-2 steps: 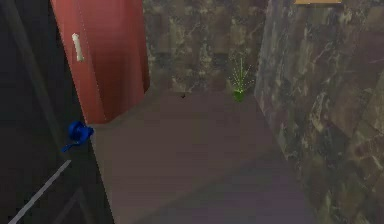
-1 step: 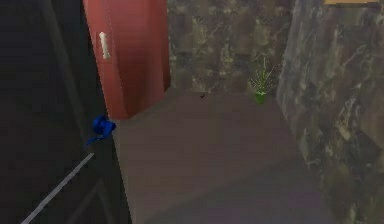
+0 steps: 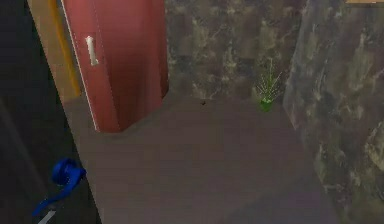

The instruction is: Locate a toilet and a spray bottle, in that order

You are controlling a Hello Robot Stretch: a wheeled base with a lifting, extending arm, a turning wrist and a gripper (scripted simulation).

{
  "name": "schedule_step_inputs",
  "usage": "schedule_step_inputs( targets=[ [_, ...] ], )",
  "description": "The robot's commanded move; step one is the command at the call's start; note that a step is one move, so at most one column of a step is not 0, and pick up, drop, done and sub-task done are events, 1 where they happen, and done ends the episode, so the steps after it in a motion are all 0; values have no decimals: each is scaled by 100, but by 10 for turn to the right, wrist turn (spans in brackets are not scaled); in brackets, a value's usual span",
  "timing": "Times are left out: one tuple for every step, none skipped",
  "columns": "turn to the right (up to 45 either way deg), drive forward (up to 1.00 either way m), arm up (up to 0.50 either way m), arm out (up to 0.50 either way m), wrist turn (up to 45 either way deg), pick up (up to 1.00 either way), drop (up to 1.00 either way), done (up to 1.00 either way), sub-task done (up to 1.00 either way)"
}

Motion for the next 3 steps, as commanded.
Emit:
schedule_step_inputs(
  targets=[
    [210, 0, 0, 0, 0, 0, 0, 0, 0],
    [0, 90, 0, 0, 0, 0, 0, 0, 0],
    [-450, 0, 0, 0, 0, 0, 0, 0, 0]
  ],
)
